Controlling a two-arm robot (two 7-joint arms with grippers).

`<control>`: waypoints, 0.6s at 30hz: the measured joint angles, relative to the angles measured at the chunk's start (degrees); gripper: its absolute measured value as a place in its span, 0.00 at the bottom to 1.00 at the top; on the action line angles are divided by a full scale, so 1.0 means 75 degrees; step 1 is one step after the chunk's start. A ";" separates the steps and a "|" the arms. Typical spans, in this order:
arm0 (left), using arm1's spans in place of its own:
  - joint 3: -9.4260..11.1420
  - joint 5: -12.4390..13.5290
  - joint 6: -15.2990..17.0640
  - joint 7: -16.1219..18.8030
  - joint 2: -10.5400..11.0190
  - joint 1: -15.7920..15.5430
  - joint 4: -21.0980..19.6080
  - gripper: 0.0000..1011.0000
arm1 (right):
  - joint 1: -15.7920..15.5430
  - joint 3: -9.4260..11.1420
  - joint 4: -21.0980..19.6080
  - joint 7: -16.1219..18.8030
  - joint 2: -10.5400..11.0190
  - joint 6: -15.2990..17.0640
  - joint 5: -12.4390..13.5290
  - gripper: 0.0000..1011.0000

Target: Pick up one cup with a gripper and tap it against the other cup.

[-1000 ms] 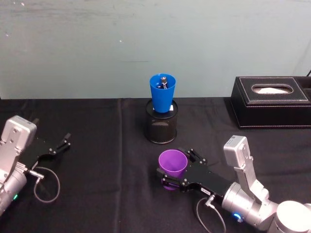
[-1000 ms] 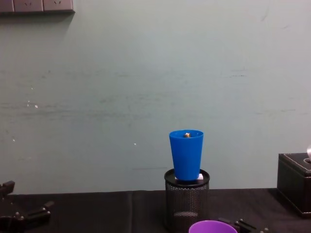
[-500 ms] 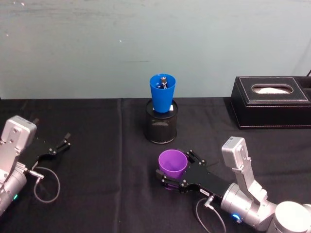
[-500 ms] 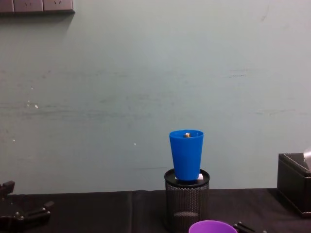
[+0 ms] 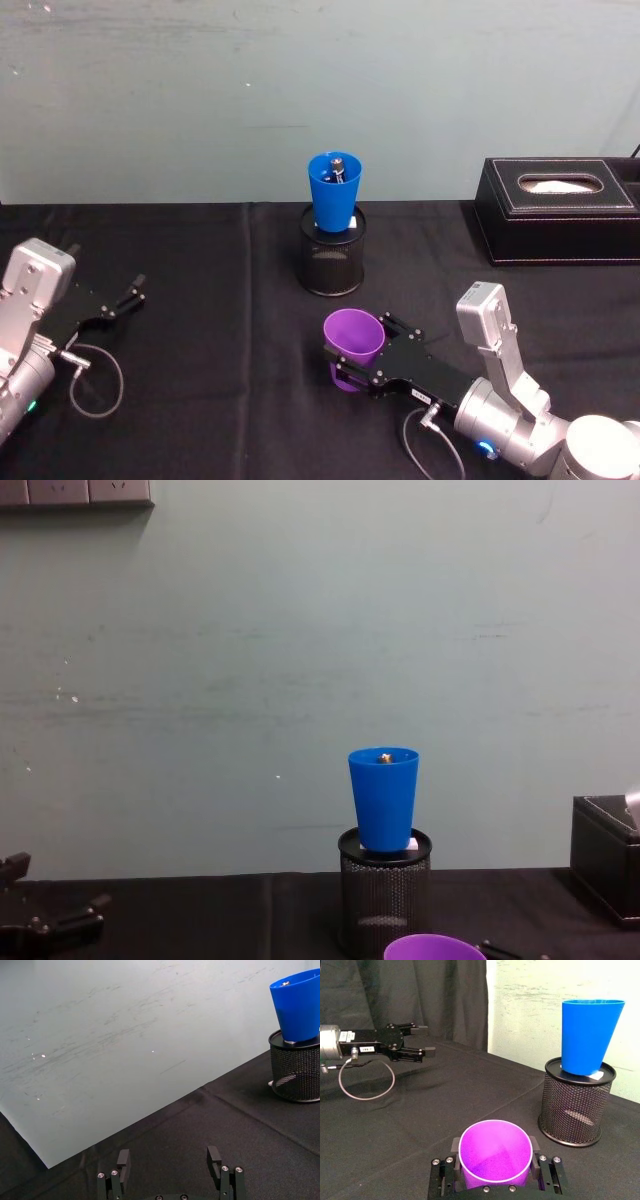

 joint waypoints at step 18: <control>0.0000 0.0000 0.0000 0.0000 0.0000 -0.0001 0.0000 0.99 | 0.0114 0.0206 -0.1321 0.0157 0.0330 0.1095 0.0388 0.72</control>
